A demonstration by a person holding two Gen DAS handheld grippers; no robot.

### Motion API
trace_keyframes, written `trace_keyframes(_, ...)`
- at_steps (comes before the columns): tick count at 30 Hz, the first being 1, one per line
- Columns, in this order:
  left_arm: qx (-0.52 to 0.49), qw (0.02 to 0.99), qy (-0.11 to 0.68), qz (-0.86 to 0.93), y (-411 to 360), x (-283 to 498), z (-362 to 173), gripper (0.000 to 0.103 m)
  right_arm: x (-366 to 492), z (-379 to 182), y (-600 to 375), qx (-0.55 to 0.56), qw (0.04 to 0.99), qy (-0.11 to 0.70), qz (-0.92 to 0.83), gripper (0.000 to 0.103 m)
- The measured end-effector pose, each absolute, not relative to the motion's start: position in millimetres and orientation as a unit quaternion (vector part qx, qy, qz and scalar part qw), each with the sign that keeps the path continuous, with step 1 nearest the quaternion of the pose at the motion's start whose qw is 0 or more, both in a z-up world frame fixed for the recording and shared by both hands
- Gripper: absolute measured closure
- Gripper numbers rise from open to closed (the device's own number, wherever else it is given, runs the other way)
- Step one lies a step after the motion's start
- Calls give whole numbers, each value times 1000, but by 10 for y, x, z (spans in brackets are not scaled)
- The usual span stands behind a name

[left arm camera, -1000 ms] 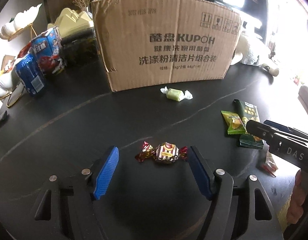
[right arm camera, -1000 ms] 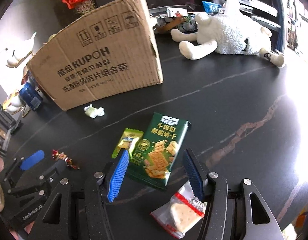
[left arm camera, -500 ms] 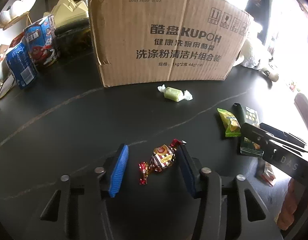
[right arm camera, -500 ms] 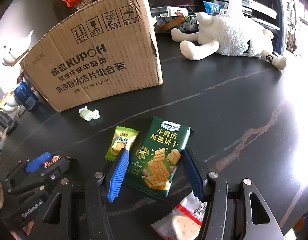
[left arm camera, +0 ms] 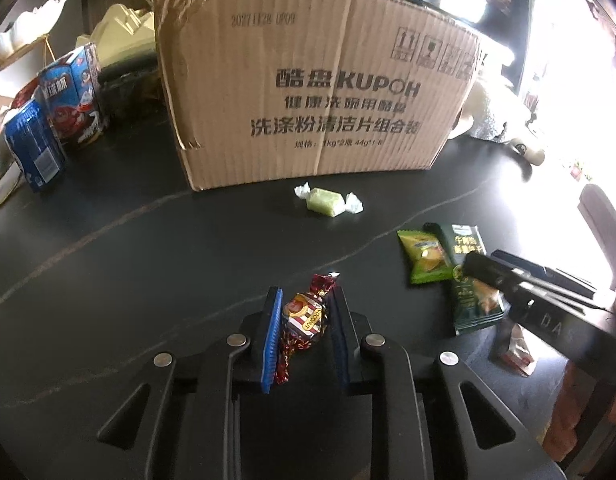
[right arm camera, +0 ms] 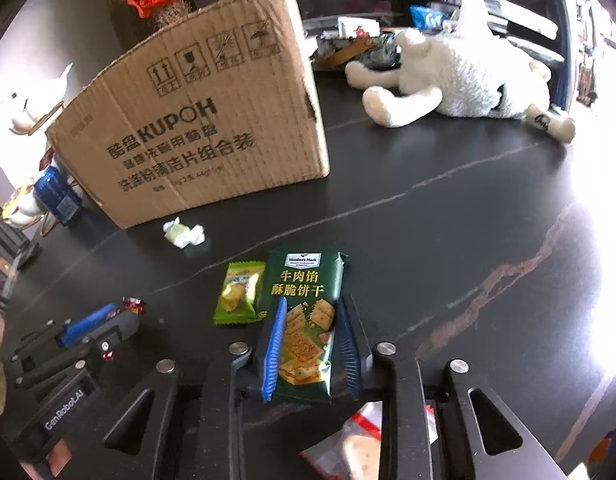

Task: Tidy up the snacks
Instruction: 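Grasp the wrapped red-gold candy with the left tool while the right tool grasps the green cracker packet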

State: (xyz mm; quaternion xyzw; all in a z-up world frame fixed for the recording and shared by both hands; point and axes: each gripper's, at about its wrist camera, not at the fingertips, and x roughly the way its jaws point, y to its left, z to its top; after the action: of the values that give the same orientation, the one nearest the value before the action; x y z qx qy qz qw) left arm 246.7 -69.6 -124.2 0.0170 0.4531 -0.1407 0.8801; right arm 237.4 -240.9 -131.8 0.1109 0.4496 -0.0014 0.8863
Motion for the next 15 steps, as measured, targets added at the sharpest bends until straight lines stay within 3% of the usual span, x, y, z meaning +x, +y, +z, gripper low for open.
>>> trace_keyframes(1, 16, 880, 453, -142, -687, 2468, -1236, 79, 2375, -1324, -2400, 111, 886, 451, -1, 55)
trace_keyframes(15, 1, 879, 454, -145, -546, 2469, -1220, 79, 2499, -1355, -2141, 40, 883, 467, -21, 50)
